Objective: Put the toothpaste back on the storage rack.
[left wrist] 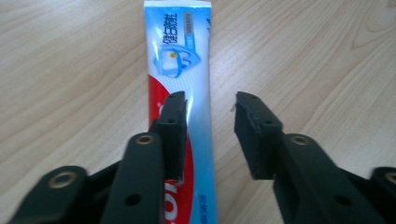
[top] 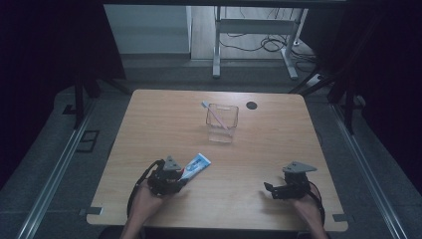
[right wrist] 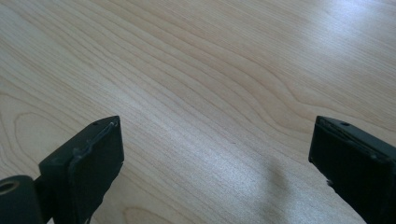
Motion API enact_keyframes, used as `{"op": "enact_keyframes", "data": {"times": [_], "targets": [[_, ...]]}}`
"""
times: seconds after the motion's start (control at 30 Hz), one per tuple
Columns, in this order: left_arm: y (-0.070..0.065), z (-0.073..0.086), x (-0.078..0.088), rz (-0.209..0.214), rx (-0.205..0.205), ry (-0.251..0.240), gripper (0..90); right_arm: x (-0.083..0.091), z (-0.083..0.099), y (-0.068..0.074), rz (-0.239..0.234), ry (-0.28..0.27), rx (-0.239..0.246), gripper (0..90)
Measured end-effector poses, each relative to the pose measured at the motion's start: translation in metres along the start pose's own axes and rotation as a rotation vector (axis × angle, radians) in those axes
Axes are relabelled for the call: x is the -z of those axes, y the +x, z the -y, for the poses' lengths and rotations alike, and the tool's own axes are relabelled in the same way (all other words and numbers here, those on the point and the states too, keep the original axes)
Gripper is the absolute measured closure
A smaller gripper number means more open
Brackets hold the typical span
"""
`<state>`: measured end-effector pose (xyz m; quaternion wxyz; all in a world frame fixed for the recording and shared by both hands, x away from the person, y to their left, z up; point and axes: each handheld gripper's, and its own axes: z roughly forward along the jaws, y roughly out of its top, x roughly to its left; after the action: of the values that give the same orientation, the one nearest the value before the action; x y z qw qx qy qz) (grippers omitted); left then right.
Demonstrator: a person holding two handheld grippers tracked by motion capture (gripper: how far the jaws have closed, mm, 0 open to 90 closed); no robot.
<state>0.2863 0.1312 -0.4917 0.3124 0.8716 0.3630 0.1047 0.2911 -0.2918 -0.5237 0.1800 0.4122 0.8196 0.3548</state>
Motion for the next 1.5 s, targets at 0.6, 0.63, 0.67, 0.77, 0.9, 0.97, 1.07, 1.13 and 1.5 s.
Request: {"op": "enact_keyframes", "data": {"times": [0.6,0.63,0.67,0.77,0.9,0.97,1.07,1.13,1.5], "targets": [[0.013,-0.02,-0.019,-0.004,-0.011,0.091,29.7,-0.007,0.004,0.0,-0.009,0.023,0.006,2.7],[0.013,-0.022,-0.022,0.0,-0.013,0.106,27.9,-0.008,0.004,0.0,-0.008,0.023,0.007,2.7],[0.013,-0.022,-0.022,0.0,-0.013,0.106,27.8,-0.008,0.004,0.0,-0.008,0.023,0.007,2.7],[0.013,-0.024,-0.027,0.004,-0.021,0.115,27.8,-0.009,0.005,-0.001,-0.008,0.025,0.006,2.7],[0.013,-0.028,-0.033,0.001,-0.034,0.139,28.2,-0.01,0.006,-0.001,-0.007,0.026,0.01,2.5],[0.013,-0.03,-0.035,0.006,-0.038,0.15,28.6,-0.011,0.006,0.0,-0.007,0.027,0.01,2.3],[0.014,-0.032,-0.039,0.009,-0.041,0.167,31.3,-0.012,0.007,0.0,-0.003,0.029,0.016,2.2],[0.015,-0.033,-0.042,0.011,-0.044,0.181,31.6,-0.012,0.007,0.0,-0.002,0.031,0.016,2.2],[0.016,-0.038,-0.055,0.001,-0.049,0.237,40.9,-0.016,0.008,0.002,-0.006,0.045,0.031,2.2]]}}
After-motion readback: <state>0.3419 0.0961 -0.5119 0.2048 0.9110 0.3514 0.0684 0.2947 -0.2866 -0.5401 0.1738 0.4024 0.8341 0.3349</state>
